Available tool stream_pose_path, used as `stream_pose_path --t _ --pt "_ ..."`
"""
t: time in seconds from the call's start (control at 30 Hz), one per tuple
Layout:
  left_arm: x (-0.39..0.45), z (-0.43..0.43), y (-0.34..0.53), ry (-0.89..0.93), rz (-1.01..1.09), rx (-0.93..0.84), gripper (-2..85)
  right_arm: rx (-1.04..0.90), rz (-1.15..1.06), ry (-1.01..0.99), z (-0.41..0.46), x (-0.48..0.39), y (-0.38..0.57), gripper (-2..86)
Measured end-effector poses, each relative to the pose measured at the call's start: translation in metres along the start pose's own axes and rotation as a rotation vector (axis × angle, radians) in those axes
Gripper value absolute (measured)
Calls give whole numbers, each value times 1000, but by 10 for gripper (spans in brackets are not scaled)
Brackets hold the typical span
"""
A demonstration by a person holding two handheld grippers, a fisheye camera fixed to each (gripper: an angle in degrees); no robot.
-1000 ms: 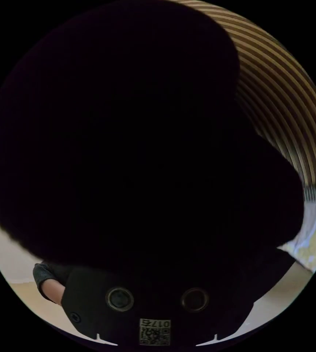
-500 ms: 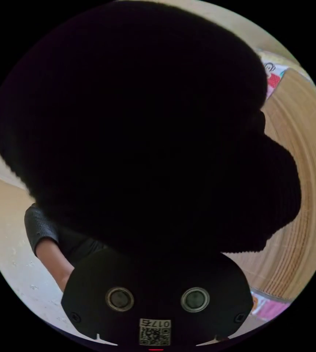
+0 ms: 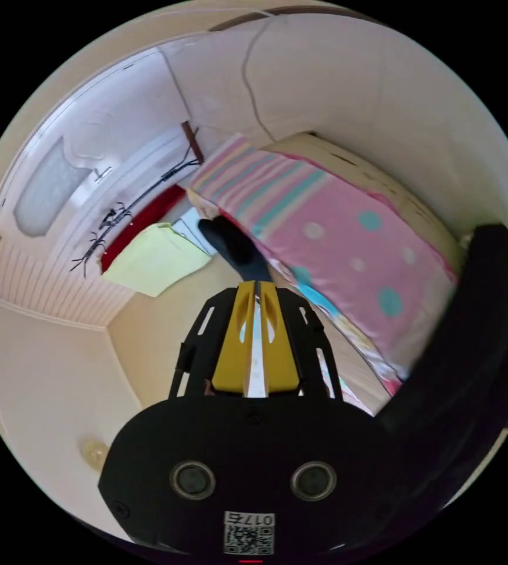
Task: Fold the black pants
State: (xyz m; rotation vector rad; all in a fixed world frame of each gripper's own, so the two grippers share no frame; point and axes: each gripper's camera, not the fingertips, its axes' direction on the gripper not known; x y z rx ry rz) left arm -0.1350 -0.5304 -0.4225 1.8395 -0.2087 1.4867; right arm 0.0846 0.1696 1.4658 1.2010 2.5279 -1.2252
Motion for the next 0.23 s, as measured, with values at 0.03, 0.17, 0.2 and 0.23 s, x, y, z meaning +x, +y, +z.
stream_pose_path --t 0.03,0.17,0.2,0.23 --pt "8 -6 8 100 -11 35 87 -22 31 73 -18 26 24 18" --pt "70 1 40 214 92 -9 84 -46 144 225 -46 90 88 11" --pt "81 3 46 203 111 -24 86 -29 138 198 -45 96 94 11" --pt "101 9 58 196 137 -63 89 17 127 129 -39 105 105 9"
